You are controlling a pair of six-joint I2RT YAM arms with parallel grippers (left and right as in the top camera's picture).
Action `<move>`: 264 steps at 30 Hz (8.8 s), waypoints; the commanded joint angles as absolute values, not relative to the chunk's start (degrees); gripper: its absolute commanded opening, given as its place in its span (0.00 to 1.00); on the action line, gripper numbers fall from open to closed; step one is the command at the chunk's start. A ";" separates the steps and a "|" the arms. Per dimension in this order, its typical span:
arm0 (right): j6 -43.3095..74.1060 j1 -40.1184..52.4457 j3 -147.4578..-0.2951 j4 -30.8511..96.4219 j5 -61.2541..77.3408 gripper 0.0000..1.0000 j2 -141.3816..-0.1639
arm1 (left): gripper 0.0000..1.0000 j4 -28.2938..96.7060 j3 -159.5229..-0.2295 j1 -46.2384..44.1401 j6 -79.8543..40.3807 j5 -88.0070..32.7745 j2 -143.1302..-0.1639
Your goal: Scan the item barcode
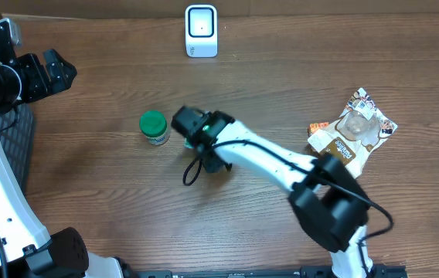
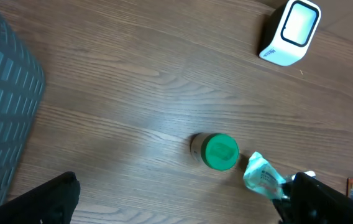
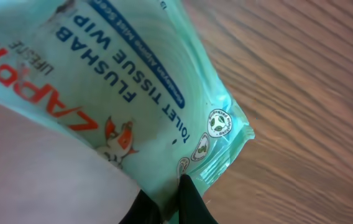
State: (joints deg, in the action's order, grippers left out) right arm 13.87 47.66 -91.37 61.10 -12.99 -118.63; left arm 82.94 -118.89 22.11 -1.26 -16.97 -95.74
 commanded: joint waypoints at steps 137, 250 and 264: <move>-6.04 9.41 -92.66 66.96 33.01 0.77 -124.44 | 0.99 82.87 -119.72 21.96 -0.16 -17.41 -95.35; -32.21 32.53 -118.08 17.12 -33.56 0.15 -125.78 | 1.00 82.87 -119.72 21.96 -0.16 -17.41 -95.35; 4.93 25.63 -118.08 34.89 -7.42 0.32 -126.96 | 1.00 82.87 -119.72 21.96 -0.16 -17.41 -95.35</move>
State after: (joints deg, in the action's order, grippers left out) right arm -7.29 27.40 -117.34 33.89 -16.99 -127.55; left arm 82.94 -118.89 22.13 -1.26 -16.97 -95.74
